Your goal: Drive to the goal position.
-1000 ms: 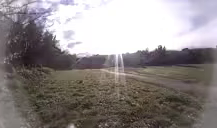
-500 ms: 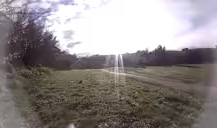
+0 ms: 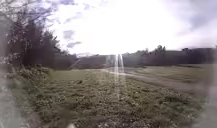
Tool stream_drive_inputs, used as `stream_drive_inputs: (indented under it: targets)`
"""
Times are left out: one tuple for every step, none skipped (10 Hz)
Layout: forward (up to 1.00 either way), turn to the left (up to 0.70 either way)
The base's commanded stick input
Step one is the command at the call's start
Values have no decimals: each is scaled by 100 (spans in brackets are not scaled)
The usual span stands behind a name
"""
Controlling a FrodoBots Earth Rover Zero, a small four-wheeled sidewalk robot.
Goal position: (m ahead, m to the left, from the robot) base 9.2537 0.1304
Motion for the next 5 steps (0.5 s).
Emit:
stream_drive_inputs:
  targets:
    - [5, 0]
    - [5, 0]
    - [5, 0]
    - [5, 0]
    - [5, 0]
